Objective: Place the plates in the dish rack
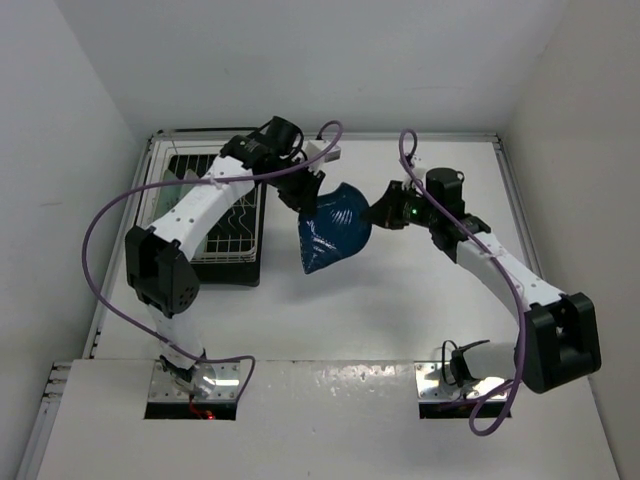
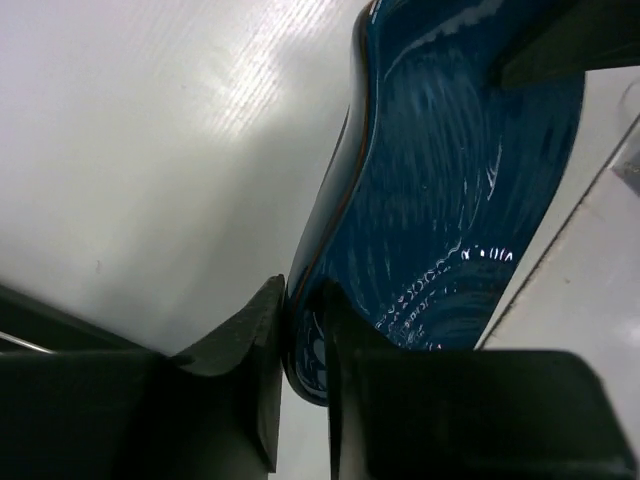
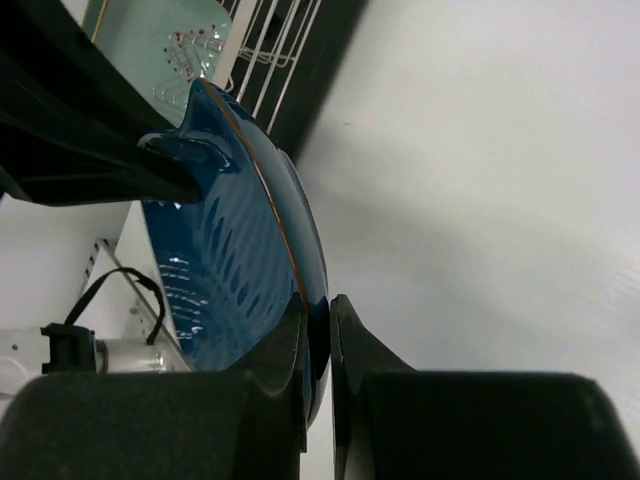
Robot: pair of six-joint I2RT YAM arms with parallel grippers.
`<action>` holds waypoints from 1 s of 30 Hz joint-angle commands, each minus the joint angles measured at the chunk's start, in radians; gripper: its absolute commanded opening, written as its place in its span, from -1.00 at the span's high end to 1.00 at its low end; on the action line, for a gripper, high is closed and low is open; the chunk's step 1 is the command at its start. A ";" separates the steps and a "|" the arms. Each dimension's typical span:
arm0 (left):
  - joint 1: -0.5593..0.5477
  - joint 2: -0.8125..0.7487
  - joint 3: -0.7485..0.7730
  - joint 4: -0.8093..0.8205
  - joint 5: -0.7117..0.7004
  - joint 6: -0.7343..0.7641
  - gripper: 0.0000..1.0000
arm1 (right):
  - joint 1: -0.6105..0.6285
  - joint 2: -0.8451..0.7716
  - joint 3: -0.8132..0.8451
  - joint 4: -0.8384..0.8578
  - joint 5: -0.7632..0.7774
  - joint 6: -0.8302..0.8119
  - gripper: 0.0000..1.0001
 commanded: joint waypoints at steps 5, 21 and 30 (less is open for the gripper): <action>0.079 -0.121 -0.032 -0.027 -0.048 -0.007 1.00 | 0.032 -0.006 0.040 0.245 -0.078 0.138 1.00; 0.369 -0.272 0.108 -0.144 -0.835 -0.169 1.00 | 0.066 0.039 0.104 -0.014 0.137 0.148 -1.00; 0.378 -0.262 0.041 -0.175 -0.984 -0.228 1.00 | 0.065 0.006 0.074 -0.076 0.226 0.152 -1.00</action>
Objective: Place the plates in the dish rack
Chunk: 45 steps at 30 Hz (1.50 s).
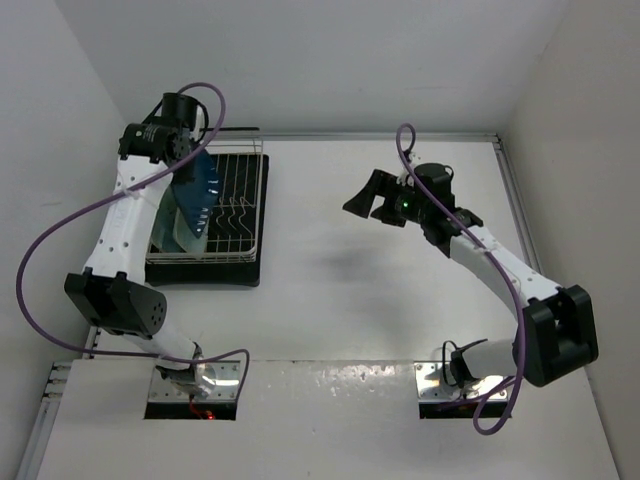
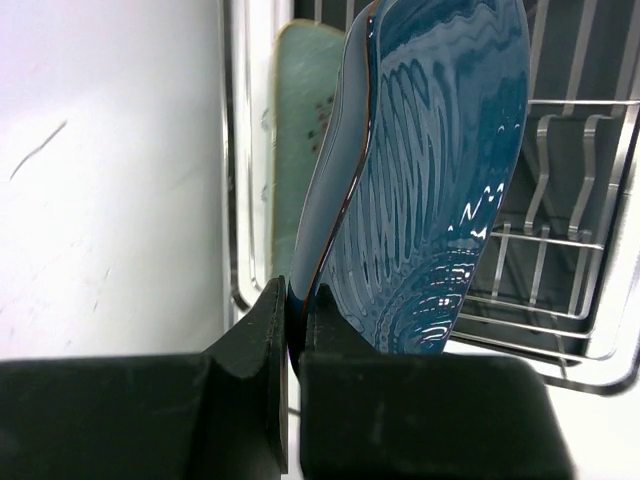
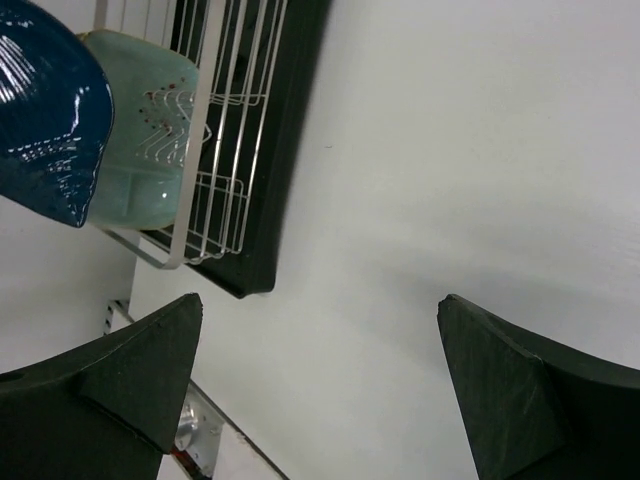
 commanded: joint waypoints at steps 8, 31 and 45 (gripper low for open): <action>-0.021 -0.041 -0.134 0.157 -0.182 -0.109 1.00 | 0.006 -0.067 -0.012 -0.034 0.082 -0.013 -1.00; -0.178 -0.021 -0.391 0.242 -0.356 -0.287 1.00 | -0.006 -0.073 -0.024 -0.037 0.096 -0.007 -1.00; -0.138 0.031 -0.450 0.263 -0.229 -0.267 1.00 | -0.003 -0.074 -0.027 -0.046 0.107 -0.012 -1.00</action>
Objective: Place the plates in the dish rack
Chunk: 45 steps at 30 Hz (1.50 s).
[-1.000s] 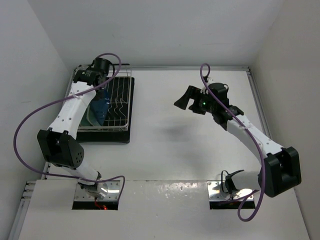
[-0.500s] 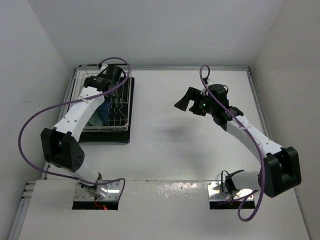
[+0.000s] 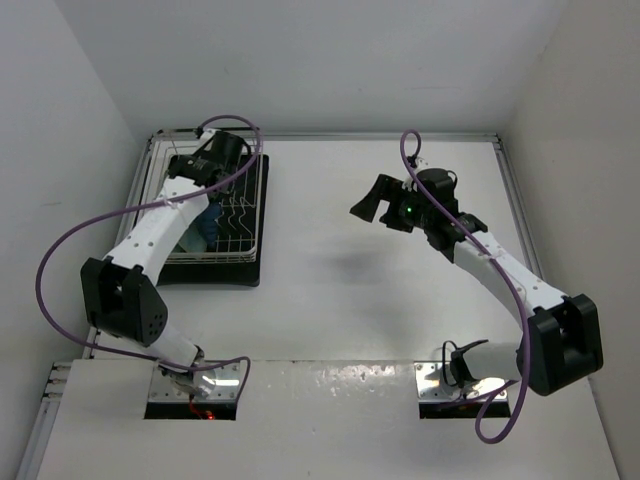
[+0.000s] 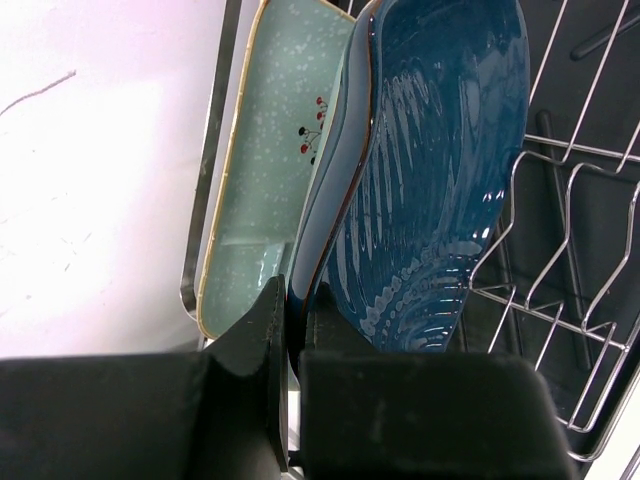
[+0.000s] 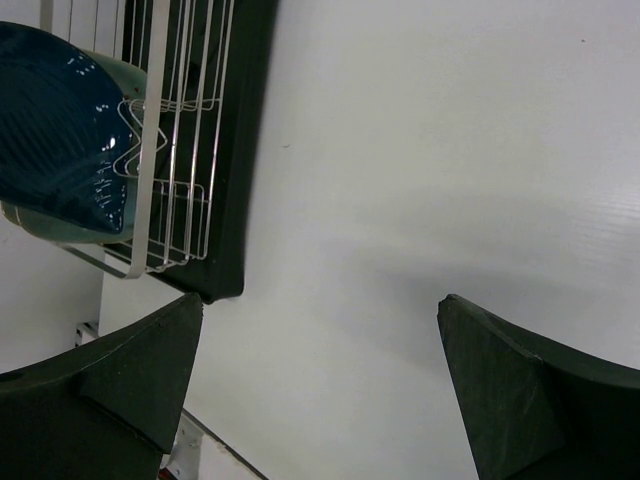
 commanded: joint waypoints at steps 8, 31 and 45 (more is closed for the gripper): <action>-0.025 0.091 -0.048 -0.010 0.020 -0.018 1.00 | -0.002 -0.047 0.002 0.005 0.023 -0.009 -1.00; 0.014 0.092 -0.081 0.019 0.101 0.023 -0.20 | -0.008 -0.042 0.003 -0.001 0.029 -0.023 -1.00; 0.024 0.052 0.234 -0.022 0.101 0.149 -0.47 | -0.014 -0.048 0.012 -0.019 -0.005 -0.043 -1.00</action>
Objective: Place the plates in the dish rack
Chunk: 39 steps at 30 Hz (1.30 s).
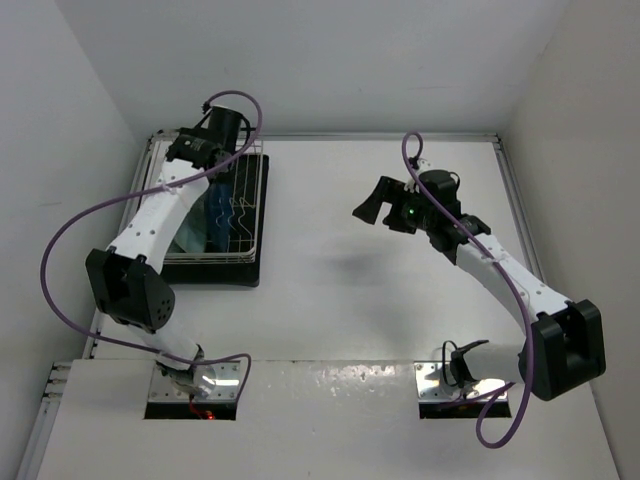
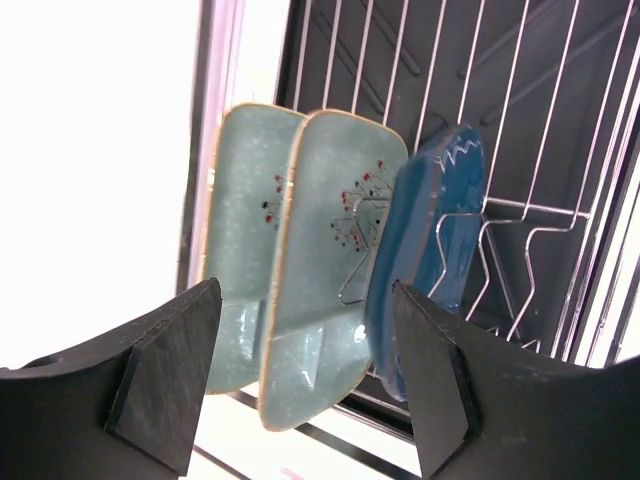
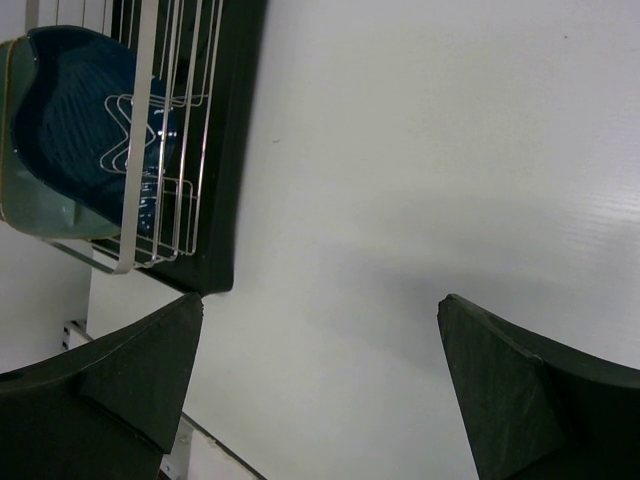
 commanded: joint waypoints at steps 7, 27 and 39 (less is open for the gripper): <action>0.114 -0.114 0.025 -0.053 0.049 0.025 -0.56 | -0.026 -0.041 0.014 0.002 -0.034 -0.028 -1.00; 0.886 -0.492 -0.315 0.004 0.284 0.042 -0.66 | -0.234 -0.308 -0.149 -0.231 -0.063 -0.069 -1.00; 0.944 -0.754 -0.606 0.088 0.218 0.125 -0.69 | -0.240 -0.470 -0.249 -0.342 -0.098 -0.129 -1.00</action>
